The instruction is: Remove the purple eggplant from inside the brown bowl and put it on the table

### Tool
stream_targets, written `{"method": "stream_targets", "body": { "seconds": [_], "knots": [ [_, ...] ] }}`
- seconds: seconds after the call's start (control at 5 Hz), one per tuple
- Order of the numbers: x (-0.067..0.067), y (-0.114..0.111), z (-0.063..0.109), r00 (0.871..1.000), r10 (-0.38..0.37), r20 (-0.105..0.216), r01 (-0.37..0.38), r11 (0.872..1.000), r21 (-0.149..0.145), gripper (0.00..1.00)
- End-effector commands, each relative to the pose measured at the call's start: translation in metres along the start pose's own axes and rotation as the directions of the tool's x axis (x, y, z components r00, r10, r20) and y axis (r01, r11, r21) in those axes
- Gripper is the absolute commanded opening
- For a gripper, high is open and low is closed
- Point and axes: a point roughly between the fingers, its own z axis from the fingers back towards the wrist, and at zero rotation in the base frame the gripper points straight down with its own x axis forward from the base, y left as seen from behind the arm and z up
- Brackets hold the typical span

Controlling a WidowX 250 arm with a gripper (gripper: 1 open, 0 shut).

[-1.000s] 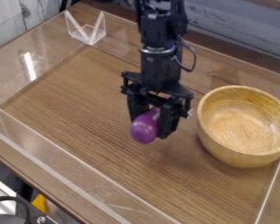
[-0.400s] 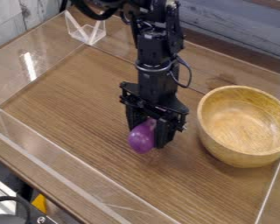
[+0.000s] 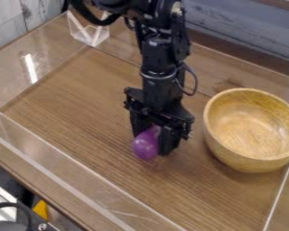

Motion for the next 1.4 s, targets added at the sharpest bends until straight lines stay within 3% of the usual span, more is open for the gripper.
{"method": "stream_targets", "body": {
  "seconds": [0.0,0.2,0.8,1.0,1.2],
  "knots": [
    [0.005,-0.004,0.015,0.997,-0.024,0.078,0.023,1.0,0.018,0.0],
    [0.006,-0.005,0.015,0.996,-0.031,0.089,0.028,0.999,0.025,0.0],
    [0.003,-0.014,0.004,0.997,-0.02,0.075,0.018,0.999,0.027,0.0],
    [0.001,-0.016,0.001,0.997,-0.016,0.07,0.014,1.0,0.028,1.0],
    [0.001,-0.017,0.004,0.998,-0.005,0.07,0.003,1.0,0.028,1.0]
  ]
}}
